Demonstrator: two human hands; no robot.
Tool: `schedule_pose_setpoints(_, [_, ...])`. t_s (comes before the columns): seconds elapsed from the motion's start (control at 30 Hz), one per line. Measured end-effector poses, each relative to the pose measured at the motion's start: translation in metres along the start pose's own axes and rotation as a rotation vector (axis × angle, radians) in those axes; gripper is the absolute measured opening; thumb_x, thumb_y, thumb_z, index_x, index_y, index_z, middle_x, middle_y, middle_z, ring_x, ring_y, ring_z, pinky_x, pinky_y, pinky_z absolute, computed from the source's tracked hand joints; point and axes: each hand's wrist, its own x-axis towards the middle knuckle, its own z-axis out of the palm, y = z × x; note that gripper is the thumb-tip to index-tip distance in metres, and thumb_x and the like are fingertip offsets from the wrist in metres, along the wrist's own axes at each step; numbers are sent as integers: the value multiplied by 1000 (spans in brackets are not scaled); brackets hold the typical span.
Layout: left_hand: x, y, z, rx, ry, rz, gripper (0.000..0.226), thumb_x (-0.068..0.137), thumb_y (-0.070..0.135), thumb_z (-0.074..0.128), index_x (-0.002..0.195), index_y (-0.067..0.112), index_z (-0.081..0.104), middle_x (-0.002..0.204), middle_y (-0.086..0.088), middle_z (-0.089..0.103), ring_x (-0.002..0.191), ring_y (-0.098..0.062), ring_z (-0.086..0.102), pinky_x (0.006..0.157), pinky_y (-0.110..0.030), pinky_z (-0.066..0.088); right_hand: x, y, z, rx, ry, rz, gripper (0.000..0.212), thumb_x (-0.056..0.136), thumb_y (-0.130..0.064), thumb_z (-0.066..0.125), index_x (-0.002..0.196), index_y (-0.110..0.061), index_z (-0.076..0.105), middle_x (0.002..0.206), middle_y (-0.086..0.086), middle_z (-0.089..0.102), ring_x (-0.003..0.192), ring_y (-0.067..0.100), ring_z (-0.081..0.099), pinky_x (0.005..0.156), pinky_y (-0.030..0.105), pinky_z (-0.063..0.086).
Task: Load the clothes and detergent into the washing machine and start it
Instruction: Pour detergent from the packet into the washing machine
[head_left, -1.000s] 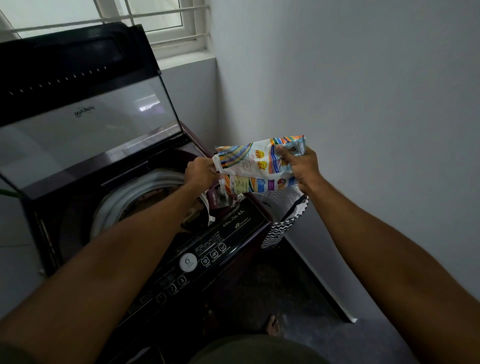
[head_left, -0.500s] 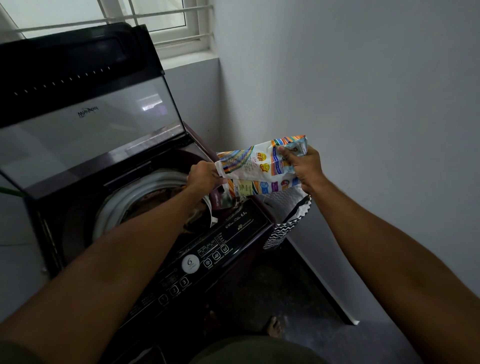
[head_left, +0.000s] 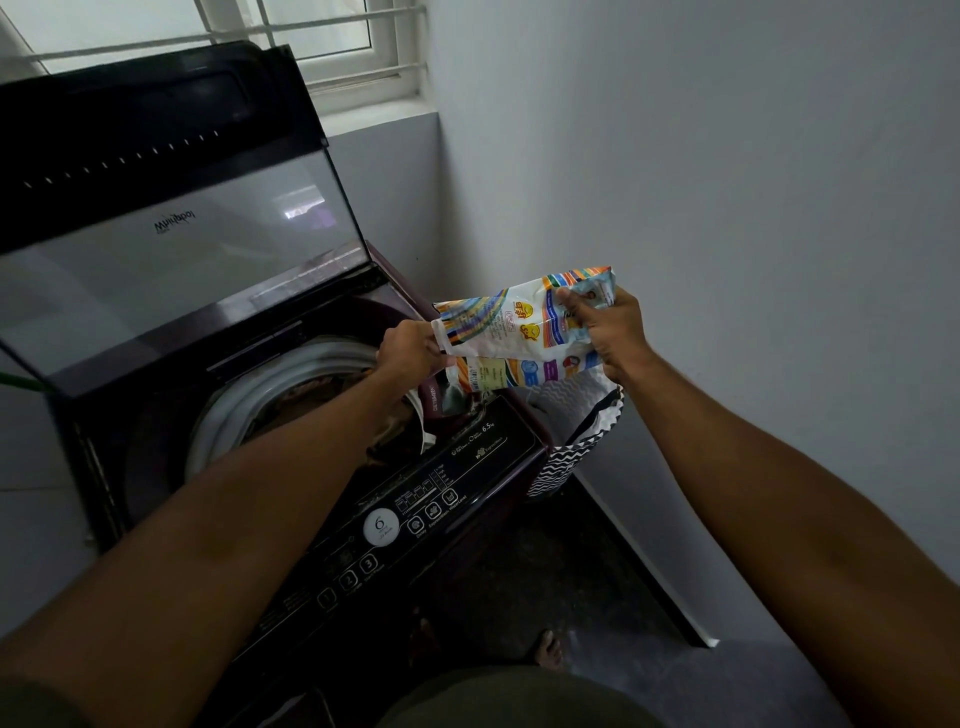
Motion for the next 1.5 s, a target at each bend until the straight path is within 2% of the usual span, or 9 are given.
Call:
schedule_pose_setpoints(0.37, [-1, 14, -2, -2, 47, 10, 33, 74, 25, 86, 105, 18, 76, 97, -1, 77, 85, -13, 70, 85, -37, 60, 8, -3, -2, 5, 10, -11, 36, 77, -23, 84, 104, -4, 70, 92, 7, 77, 82, 25, 75, 67, 39, 61])
schedule_pose_setpoints(0.5, [2, 17, -2, 45, 75, -3, 30, 75, 31, 85, 103, 23, 77, 97, 1, 76, 89, -16, 68, 91, -42, 55, 11, -5, 1, 19, 15, -16, 33, 76, -21, 85, 102, -5, 70, 91, 7, 77, 82, 25, 75, 68, 40, 62])
schedule_pose_setpoints(0.73, [5, 16, -3, 16, 61, -8, 34, 70, 31, 89, 100, 26, 75, 95, 2, 76, 90, -18, 69, 87, -41, 57, 14, -5, 1, -27, 5, -7, 35, 77, -26, 84, 104, -8, 70, 92, 5, 77, 82, 25, 76, 71, 43, 62])
schedule_pose_setpoints(0.97, [6, 10, -4, 22, 37, -46, 34, 66, 32, 91, 95, 22, 77, 94, -4, 76, 92, -24, 70, 90, -45, 55, 7, -8, 5, 5, -12, -14, 27, 78, -20, 83, 97, -8, 70, 88, 5, 77, 77, 22, 75, 60, 32, 59])
schedule_pose_setpoints(1.1, [3, 5, -1, 5, 26, -33, 32, 67, 29, 91, 96, 24, 78, 93, -1, 77, 92, -22, 70, 93, -46, 53, 5, -10, 5, -2, -21, -9, 26, 79, -19, 82, 99, -7, 69, 83, 1, 77, 74, 18, 75, 57, 29, 58])
schedule_pose_setpoints(1.27, [0, 2, -3, 39, -14, -8, 29, 71, 28, 88, 97, 24, 77, 94, 2, 77, 90, -19, 70, 90, -46, 55, 4, -10, 4, -31, -38, -3, 26, 80, -23, 81, 100, -10, 69, 88, 2, 77, 75, 19, 76, 58, 30, 58])
schedule_pose_setpoints(1.37, [-2, 3, -5, 7, -6, -11, 27, 66, 27, 91, 86, 32, 73, 88, 5, 76, 86, -19, 70, 88, -47, 55, 5, -8, 4, -32, -25, 7, 31, 79, -25, 82, 102, -8, 69, 91, 5, 77, 78, 22, 76, 61, 34, 60])
schedule_pose_setpoints(1.43, [-3, 2, -6, 15, 12, 7, 36, 63, 28, 92, 84, 39, 66, 85, 10, 73, 87, -18, 70, 91, -49, 52, 6, -8, 4, -36, -27, 18, 36, 79, -26, 83, 106, -6, 69, 92, 7, 77, 80, 23, 76, 64, 38, 61])
schedule_pose_setpoints(1.5, [-4, 3, -6, 45, 13, -6, 31, 64, 31, 91, 79, 37, 65, 84, 11, 73, 88, -18, 69, 93, -48, 51, 5, -7, 4, -37, -31, 20, 38, 79, -25, 83, 107, -5, 69, 93, 7, 77, 80, 24, 76, 64, 37, 61])
